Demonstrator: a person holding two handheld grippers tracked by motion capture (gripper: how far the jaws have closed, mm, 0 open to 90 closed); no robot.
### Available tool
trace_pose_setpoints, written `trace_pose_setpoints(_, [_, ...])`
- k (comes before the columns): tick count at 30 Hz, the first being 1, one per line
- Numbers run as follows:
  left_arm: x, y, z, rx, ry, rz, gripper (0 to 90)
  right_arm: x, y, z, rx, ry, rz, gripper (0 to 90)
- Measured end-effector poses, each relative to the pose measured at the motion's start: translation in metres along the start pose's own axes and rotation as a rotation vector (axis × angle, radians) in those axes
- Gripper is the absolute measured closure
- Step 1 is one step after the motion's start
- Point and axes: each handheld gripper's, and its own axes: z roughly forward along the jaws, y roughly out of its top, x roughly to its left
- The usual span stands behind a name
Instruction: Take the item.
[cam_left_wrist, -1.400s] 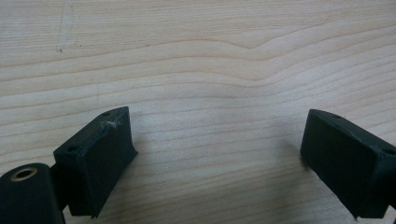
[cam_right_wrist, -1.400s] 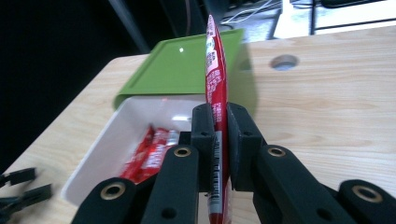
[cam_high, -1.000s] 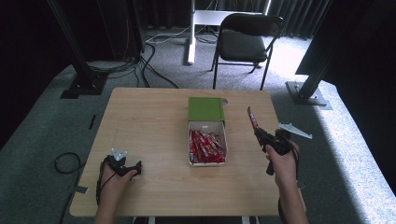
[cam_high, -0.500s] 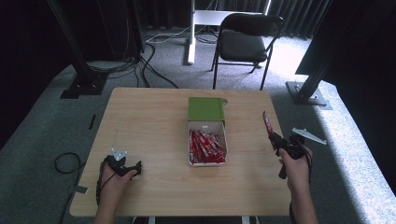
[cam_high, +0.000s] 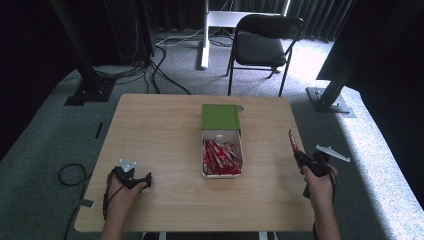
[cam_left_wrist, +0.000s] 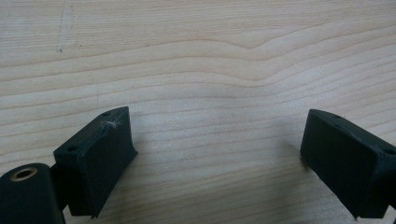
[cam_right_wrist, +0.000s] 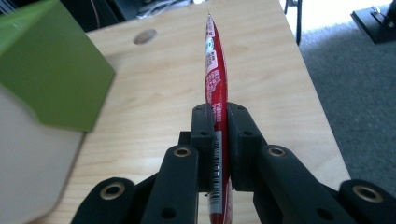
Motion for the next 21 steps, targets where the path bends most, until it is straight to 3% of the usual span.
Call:
trace_pose_setpoints(12, [0.000, 0.000, 0.000, 0.001, 0.000, 0.001, 10.3, -0.023, -0.023, 0.020, 0.058, -0.076, 0.021, 82.2])
trace_pose_setpoints(21, [0.000, 0.000, 0.000, 0.000, 0.000, 0.000, 10.3, -0.026, -0.034, 0.030, 0.106, -0.116, 0.006, 81.9])
